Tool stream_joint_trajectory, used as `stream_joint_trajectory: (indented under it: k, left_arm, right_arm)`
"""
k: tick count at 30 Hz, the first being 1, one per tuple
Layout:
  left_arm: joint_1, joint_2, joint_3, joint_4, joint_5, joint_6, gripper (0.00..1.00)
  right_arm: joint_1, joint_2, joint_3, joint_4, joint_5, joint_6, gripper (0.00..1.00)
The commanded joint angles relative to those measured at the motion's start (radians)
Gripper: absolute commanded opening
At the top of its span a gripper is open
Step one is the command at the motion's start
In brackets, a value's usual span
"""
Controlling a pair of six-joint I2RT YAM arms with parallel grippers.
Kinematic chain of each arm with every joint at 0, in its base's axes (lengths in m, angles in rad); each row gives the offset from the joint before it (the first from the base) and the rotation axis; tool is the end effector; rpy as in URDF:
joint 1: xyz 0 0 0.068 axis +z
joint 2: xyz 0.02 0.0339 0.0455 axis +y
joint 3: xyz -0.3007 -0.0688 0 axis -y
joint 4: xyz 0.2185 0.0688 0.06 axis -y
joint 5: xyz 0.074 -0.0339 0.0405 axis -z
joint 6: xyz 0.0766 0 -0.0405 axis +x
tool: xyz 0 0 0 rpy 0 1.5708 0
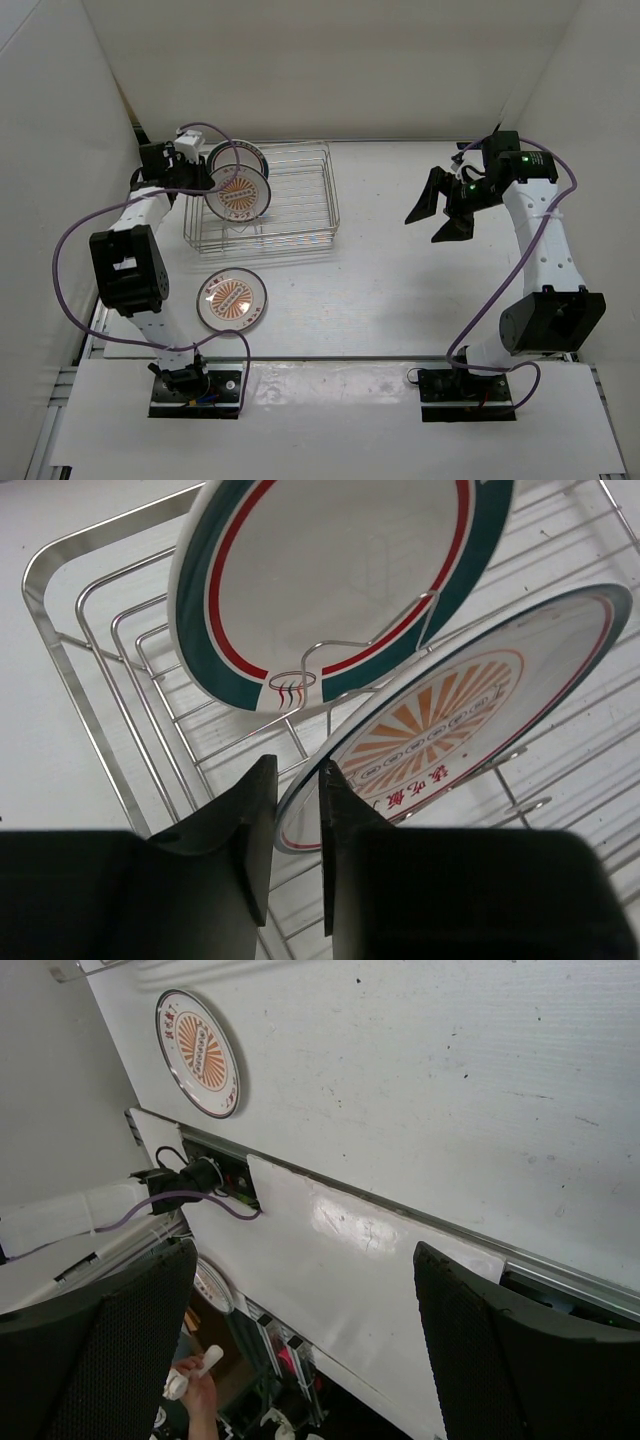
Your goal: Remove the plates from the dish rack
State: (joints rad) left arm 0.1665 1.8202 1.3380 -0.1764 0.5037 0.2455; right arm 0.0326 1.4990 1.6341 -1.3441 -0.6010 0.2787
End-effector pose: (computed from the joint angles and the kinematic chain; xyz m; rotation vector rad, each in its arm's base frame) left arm 0.4274 0.0343 0.2704 0.3540 2.1247 -0.3238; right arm 0.2539 0.0516 0.3740 0.1821 2.7367 0.9160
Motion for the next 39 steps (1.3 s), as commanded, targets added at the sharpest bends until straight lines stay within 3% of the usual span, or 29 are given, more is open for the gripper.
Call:
stream_joint_trajectory:
  k: [1, 8, 18, 23, 25, 28, 33, 38, 39]
  left_arm:
    - [0.025, -0.009, 0.059, 0.005, 0.024, -0.008, 0.20]
    - [0.056, -0.039, 0.075, 0.021, 0.045, -0.041, 0.00]
    - [0.126, -0.139, 0.079, 0.167, 0.211, -0.196, 0.00]
    - [0.151, -0.234, 0.043, 0.257, 0.222, -0.294, 0.00]
    - [0.156, -0.301, -0.008, 0.306, 0.220, -0.391, 0.00]
    - [0.168, -0.407, -0.098, 0.377, 0.222, -0.668, 0.00]
    - [0.153, -0.617, -0.333, 0.462, 0.231, -0.857, 0.00]
    - [0.172, -0.907, -0.629, 0.376, 0.243, -0.986, 0.00]
    - [0.174, -0.941, -0.675, 0.294, 0.255, -0.996, 0.00]
  right_arm:
    - [-0.007, 0.007, 0.026, -0.187, 0.003, -0.012, 0.90]
    - [-0.007, 0.015, 0.026, -0.182, -0.005, -0.013, 0.90]
    - [-0.005, 0.018, 0.000, -0.176, -0.042, -0.013, 0.90]
    - [-0.005, 0.006, -0.008, -0.181, -0.051, -0.013, 0.90]
    - [-0.002, 0.000, -0.014, -0.179, -0.056, -0.013, 0.90]
    - [-0.003, -0.022, -0.042, -0.175, -0.069, -0.007, 0.90]
    - [-0.002, -0.058, -0.106, -0.165, -0.100, 0.002, 0.90]
    - [0.003, -0.108, -0.158, -0.165, -0.111, 0.007, 0.90]
    - [0.003, -0.114, -0.177, -0.165, -0.111, 0.007, 0.90]
